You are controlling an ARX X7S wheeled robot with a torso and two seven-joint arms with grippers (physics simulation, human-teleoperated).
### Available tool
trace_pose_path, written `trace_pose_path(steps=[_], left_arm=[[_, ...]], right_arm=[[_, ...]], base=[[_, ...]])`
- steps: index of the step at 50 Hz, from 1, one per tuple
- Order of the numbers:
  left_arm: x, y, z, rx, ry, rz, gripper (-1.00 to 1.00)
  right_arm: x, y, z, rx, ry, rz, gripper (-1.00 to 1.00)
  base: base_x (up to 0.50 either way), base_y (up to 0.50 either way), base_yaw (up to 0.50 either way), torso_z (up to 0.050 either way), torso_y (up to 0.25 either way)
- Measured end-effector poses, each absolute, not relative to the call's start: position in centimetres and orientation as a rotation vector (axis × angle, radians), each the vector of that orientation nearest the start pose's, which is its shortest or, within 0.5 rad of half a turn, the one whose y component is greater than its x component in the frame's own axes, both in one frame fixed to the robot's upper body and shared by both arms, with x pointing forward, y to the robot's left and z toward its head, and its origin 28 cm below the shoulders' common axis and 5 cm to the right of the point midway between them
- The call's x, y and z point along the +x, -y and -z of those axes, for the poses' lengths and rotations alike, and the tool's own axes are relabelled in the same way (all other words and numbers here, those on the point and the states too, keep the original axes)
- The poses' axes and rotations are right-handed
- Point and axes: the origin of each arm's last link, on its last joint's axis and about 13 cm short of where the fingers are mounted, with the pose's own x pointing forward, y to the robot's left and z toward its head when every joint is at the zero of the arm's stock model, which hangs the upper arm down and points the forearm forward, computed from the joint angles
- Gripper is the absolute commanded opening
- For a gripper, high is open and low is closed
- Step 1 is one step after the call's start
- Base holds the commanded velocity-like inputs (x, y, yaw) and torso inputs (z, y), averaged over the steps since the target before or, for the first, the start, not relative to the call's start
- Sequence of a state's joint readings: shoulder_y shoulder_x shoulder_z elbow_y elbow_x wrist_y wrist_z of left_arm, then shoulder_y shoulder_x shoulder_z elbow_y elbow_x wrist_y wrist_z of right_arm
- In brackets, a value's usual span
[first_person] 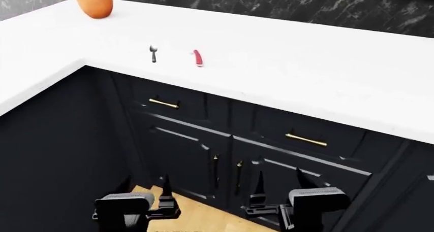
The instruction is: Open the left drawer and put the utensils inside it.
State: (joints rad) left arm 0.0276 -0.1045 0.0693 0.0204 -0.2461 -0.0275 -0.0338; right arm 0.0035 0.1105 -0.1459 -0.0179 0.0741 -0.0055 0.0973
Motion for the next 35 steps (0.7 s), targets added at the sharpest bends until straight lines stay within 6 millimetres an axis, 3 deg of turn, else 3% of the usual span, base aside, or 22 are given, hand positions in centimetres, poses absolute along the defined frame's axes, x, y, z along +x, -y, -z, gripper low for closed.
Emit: trace_pose_path(steps=[3,8,11,15,20,27,35], left_arm=[[20.1,-22.3,-0.2,-0.362,-0.132,0.062,1.00],[19.7,-23.4,1.6,-0.802,-0.231,0.134,1.00],[19.3,-23.8,2.6,-0.994,-0.239,0.215,1.00],[18.8,-24.3,3.8,-1.203,-0.215,0.308,1.00],[18.3,-24.8,4.8,-1.375,-0.141,0.365,1.00],[18.0,-25.3,5.8,-1.501,-0.036,0.328,1.00],[17.8,-25.6,6.7,-1.567,0.013,0.277,1.00]], right_arm=[[21.5,9.2,-3.9,-0.025,0.027,-0.088,1.00],[24.1,8.5,-11.1,0.034,0.073,-0.137,1.00],[25.8,8.8,-14.3,0.076,-0.005,-0.129,1.00],[26.9,7.9,-18.8,0.112,-0.085,-0.147,1.00],[26.8,6.8,-23.5,0.055,-0.128,-0.215,1.00],[26.1,6.0,-27.6,-0.075,-0.119,-0.269,1.00],[25.6,5.8,-29.6,-0.170,-0.092,-0.282,1.00]], base=[[0.00,0.12,0.17,0.033,0.000],[0.00,0.00,0.00,0.000,0.000],[0.00,0.00,0.00,0.000,0.000],[0.00,0.00,0.00,0.000,0.000],[0.46,0.19,0.00,0.000,0.000],[0.46,0.19,0.00,0.000,0.000],[0.41,0.31,0.00,0.000,0.000]])
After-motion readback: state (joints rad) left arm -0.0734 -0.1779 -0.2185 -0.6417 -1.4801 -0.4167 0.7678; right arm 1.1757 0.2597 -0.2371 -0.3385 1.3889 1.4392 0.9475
